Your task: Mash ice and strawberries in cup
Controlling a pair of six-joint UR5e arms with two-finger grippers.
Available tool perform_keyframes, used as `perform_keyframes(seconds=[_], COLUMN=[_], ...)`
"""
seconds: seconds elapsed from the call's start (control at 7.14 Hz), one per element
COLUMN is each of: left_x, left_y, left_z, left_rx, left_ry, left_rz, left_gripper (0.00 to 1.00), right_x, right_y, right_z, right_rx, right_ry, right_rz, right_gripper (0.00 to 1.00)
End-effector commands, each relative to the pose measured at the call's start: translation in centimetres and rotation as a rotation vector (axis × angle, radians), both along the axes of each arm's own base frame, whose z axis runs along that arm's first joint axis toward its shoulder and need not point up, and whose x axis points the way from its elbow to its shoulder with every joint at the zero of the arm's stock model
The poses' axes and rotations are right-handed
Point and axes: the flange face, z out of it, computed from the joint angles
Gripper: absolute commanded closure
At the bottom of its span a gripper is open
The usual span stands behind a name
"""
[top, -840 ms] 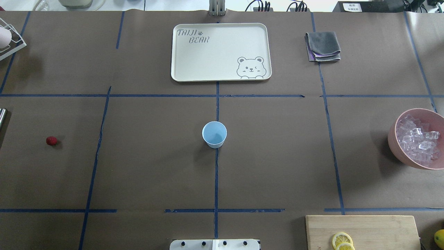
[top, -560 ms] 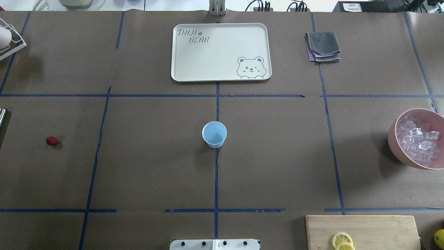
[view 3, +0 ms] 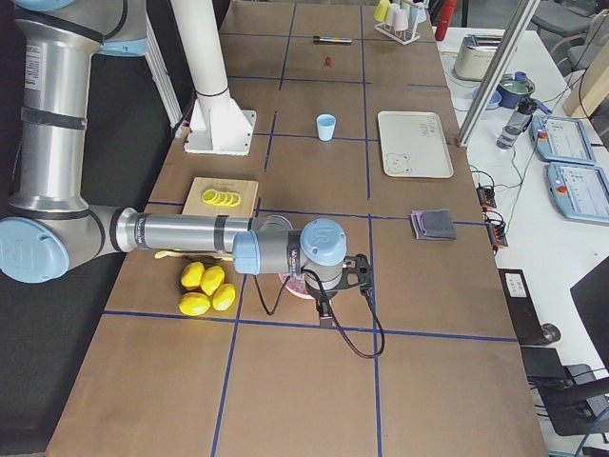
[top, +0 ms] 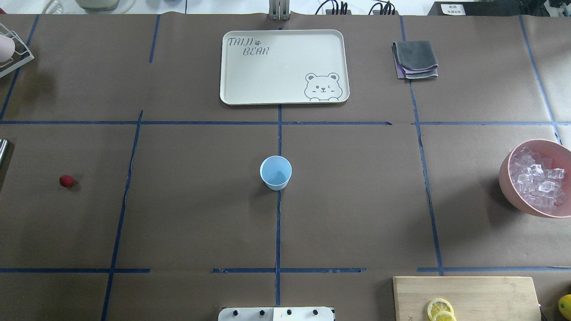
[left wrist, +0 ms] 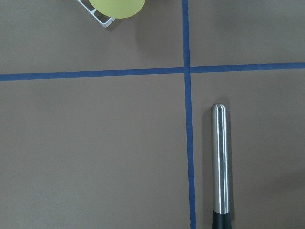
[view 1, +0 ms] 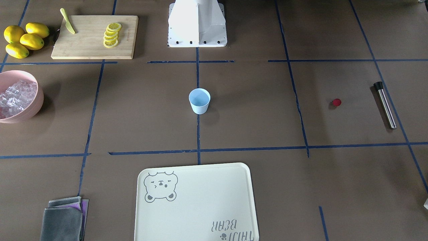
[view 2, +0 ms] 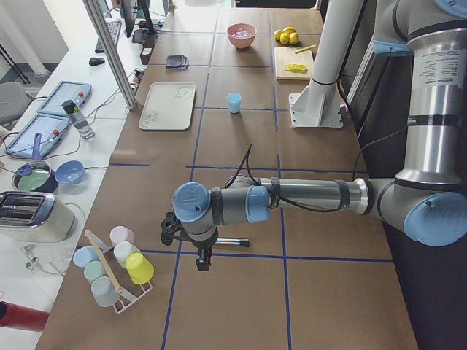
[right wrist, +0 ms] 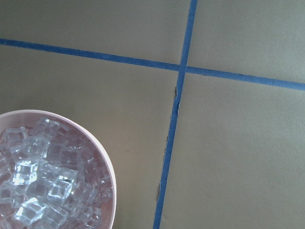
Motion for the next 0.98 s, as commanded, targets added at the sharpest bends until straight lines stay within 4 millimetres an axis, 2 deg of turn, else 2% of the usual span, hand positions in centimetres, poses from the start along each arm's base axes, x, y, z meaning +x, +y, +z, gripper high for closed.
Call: perform_keyframes(seconds=[0.0, 0.14, 0.28, 0.42, 0.7, 0.84], left_x=[0.0, 0.0, 0.0, 0.0, 0.0, 0.0], left_y=[-0.1, -0.1, -0.1, -0.1, -0.1, 0.0], left_z=[-0.1, -0.1, -0.3, -0.3, -0.3, -0.5], left_rx=[0.021, 0.024, 0.026, 0.026, 0.026, 0.028], left_ry=[-0.001, -0.002, -0.002, -0.002, 0.0, -0.001], left_rz=[-0.001, 0.001, -0.001, -0.002, -0.002, -0.003], left_gripper=[0.0, 0.0, 0.0, 0.0, 0.0, 0.0], right_x=[-0.1, -0.1, -0.2, -2.2, -7.1, -8.4], right_y=[0.2, 0.4, 0.7, 1.4, 1.2, 2.1], right_z=[-0.4, -1.2, -3.6, -5.0, -7.4, -7.9], right_rx=[0.008, -0.01, 0.019, 0.005, -0.031, -0.036], right_ry=[0.0, -0.006, -0.011, -0.019, -0.012, 0.007], right_rz=[-0.001, 0.031, 0.069, 0.081, 0.11, 0.109], right_gripper=[0.0, 0.0, 0.0, 0.0, 0.0, 0.01])
